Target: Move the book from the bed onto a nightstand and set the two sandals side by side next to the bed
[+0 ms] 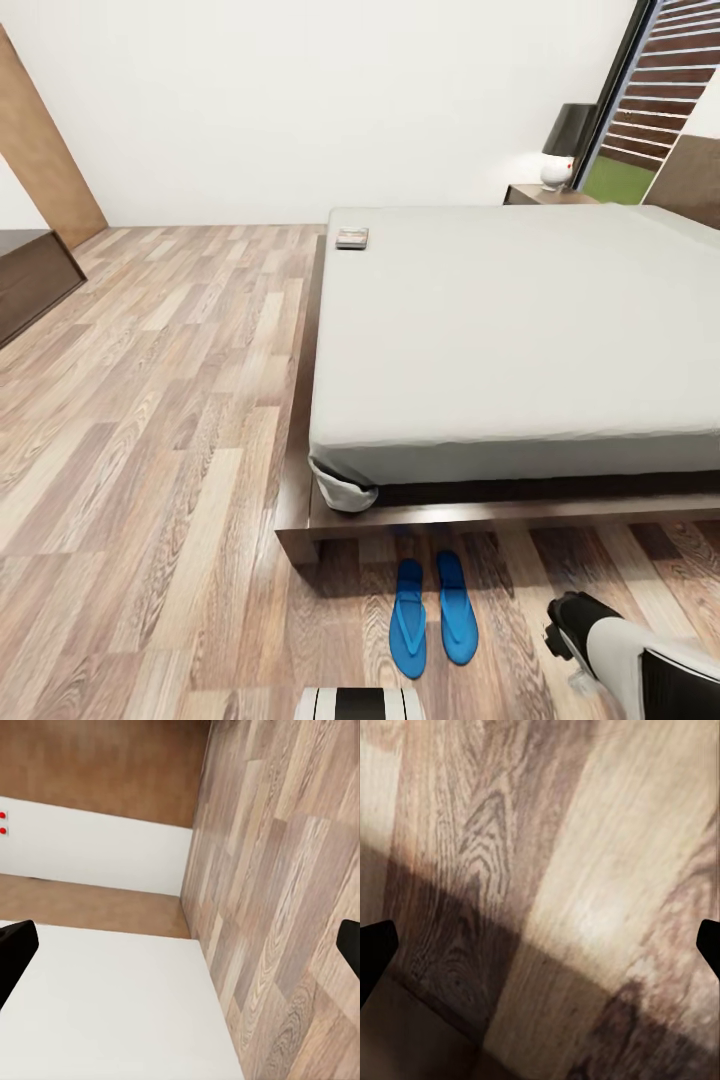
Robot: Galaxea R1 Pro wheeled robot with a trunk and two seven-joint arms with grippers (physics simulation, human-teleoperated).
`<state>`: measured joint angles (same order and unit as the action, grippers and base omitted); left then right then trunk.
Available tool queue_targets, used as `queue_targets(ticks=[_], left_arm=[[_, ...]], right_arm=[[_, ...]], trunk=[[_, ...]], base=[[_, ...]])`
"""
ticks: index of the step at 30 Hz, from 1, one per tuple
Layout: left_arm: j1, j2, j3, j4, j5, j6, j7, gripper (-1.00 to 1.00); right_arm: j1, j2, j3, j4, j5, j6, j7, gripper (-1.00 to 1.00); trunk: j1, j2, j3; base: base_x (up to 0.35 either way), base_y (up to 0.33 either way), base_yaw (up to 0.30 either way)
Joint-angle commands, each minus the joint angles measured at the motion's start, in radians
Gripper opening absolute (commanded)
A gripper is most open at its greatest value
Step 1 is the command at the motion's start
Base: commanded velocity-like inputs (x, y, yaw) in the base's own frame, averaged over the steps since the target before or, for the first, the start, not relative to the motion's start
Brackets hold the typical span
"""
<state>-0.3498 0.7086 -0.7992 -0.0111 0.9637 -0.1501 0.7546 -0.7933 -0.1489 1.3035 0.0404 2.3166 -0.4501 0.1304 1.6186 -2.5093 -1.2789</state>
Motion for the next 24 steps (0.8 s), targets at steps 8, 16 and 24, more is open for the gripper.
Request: queue_targets(ticks=[8,16,24], left_arm=[[0.0,-0.004,-0.021,-0.001,0.011,-0.005,0.002,1.0],[0.004,-0.007,-0.025,-0.001,0.011,-0.007,-0.003,1.0],[0.01,-0.02,-0.026,-0.001,0.01,-0.008,-0.004,1.0]], right_arm=[[0.015,-0.013,0.012,-0.002,0.001,-0.016,0.004,1.0],[0.018,-0.03,0.014,-0.003,-0.003,-0.014,-0.005,1.0],[0.02,-0.037,0.014,-0.003,-0.007,-0.011,-0.013,1.0]], trunk=[[-0.002,0.001,0.019],[-0.002,0.001,0.019],[-0.002,0.001,0.019]], base=[[0.0,0.0,0.0],[0.0,0.0,0.0],[0.0,0.0,0.0]])
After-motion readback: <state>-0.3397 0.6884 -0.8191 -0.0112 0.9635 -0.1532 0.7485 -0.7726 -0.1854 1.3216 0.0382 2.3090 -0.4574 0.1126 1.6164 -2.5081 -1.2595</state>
